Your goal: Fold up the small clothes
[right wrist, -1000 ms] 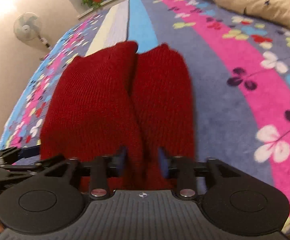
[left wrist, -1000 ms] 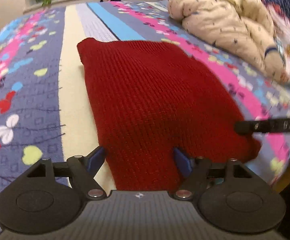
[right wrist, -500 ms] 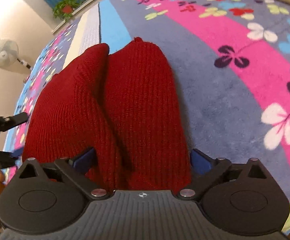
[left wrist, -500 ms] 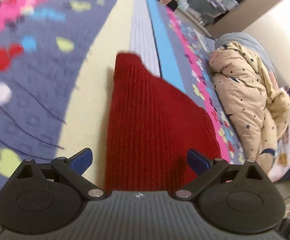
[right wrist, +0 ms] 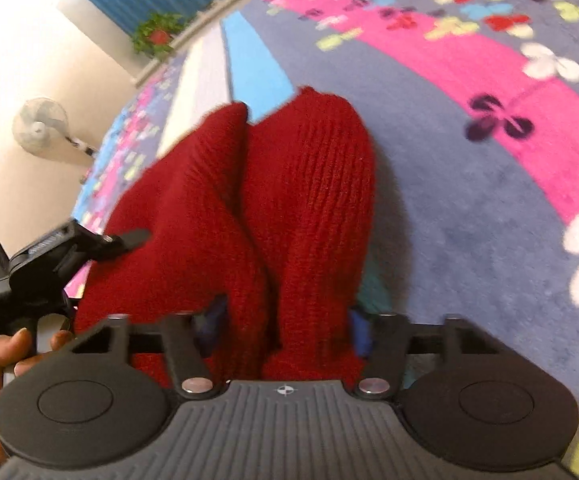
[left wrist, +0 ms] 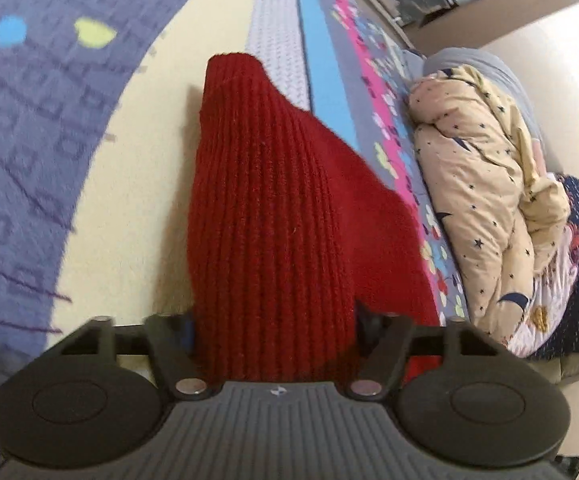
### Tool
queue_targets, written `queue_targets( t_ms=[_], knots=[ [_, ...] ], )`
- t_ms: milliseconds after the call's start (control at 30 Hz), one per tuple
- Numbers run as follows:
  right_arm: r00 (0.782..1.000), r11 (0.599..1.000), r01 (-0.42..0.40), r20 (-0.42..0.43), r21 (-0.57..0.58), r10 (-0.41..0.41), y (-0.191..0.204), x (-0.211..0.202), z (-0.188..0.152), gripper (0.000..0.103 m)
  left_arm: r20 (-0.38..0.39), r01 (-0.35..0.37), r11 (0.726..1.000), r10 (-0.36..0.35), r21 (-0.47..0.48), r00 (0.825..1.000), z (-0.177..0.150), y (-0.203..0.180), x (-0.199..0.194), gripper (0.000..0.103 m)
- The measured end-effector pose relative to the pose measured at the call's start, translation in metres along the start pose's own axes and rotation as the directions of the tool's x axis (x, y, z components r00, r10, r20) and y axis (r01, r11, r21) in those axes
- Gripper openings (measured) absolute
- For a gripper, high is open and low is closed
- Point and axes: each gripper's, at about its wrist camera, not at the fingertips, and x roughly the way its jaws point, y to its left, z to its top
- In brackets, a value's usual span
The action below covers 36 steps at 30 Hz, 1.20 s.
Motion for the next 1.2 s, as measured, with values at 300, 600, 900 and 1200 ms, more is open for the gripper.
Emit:
queue_targets(
  t_ms=[300,600,900,1200],
  knots=[
    [0.989,0.984,-0.137,0.041,-0.113,0.142,0.061,0.018,-0.004,0.036,0.139,-0.093,0.981,0.070,0.167,0.988,0.043,-0.017,-0.088,0.066],
    [0.965,0.941,-0.260,-0.044,-0.218,0.257,0.137,0.065,-0.018,0.035,0.135,-0.187,0.981,0.179,0.044,0.974,0.082,0.060,-0.150,0.073],
    [0.976,0.949,-0.202,-0.136,-0.242,0.173,0.149,0.083,-0.028,0.036,0.335,-0.396,0.898,0.319,0.192,0.887,0.039,0.063,-0.198,0.072],
    [0.988,0.948,-0.143,-0.103,-0.286,0.118,0.149,0.072,-0.038,0.060,0.384,-0.493,0.786,0.353,0.373,0.853,-0.043,0.051,-0.179,0.075]
  ],
)
